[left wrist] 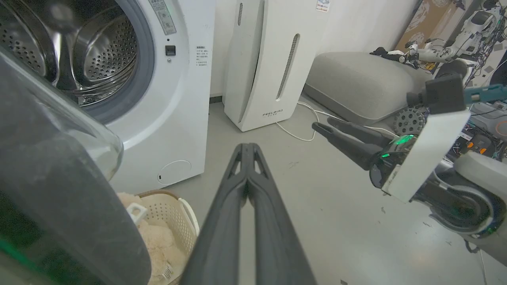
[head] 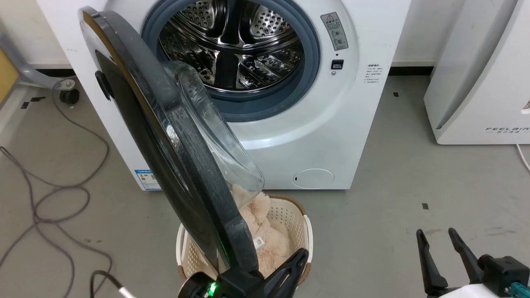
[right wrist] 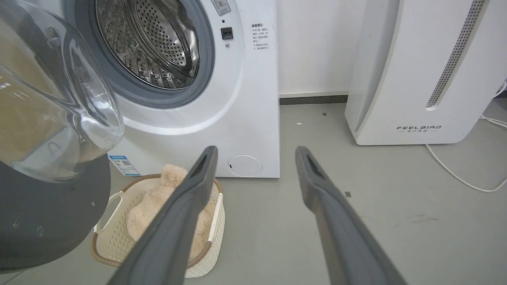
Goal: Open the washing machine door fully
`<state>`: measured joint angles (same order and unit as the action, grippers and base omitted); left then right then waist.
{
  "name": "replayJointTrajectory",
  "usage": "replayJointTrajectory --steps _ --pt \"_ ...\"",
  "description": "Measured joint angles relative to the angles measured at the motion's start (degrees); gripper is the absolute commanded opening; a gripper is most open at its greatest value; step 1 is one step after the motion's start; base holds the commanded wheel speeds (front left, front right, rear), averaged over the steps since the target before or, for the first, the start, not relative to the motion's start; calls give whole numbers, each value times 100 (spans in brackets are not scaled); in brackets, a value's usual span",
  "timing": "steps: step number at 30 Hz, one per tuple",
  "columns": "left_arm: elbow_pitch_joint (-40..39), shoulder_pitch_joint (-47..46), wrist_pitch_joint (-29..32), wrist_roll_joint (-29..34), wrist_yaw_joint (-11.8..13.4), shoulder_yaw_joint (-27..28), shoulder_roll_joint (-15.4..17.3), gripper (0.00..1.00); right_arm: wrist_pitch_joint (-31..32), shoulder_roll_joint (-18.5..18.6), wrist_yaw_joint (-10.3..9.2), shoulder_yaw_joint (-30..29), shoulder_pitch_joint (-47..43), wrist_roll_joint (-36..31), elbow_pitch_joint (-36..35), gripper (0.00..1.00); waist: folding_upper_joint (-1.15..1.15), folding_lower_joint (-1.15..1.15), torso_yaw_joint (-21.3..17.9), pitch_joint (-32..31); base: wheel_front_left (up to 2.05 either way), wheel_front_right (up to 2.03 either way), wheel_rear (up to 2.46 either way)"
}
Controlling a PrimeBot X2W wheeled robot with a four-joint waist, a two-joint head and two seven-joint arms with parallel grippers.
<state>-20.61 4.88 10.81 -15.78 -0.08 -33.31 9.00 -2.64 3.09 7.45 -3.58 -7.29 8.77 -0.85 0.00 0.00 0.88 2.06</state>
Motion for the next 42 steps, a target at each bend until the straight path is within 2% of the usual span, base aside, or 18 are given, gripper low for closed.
replayJointTrajectory --steps 10,18,25,30,39,42 --pt "1071 -250 -542 8 338 319 -265 0 38 0 0 52 54 30 56 100 0 0 -40 66 0 0 0" --pt "1340 -342 -832 110 569 436 -302 0 53 0 0 60 77 40 115 100 0 0 -99 98 0 0 0" --pt "1234 -210 -936 176 821 488 -309 0 53 0 0 52 79 41 186 100 0 0 -45 111 0 0 0" --pt "882 59 -933 210 995 599 -220 0 59 0 0 4 76 49 213 100 0 0 88 77 0 0 0" --pt "311 461 -890 230 1215 724 -66 0 141 -1 0 -65 71 46 221 100 0 0 426 19 0 0 0" --pt "155 588 -909 233 1306 775 -41 0 158 -1 0 -120 68 46 213 100 0 0 673 27 0 0 0"
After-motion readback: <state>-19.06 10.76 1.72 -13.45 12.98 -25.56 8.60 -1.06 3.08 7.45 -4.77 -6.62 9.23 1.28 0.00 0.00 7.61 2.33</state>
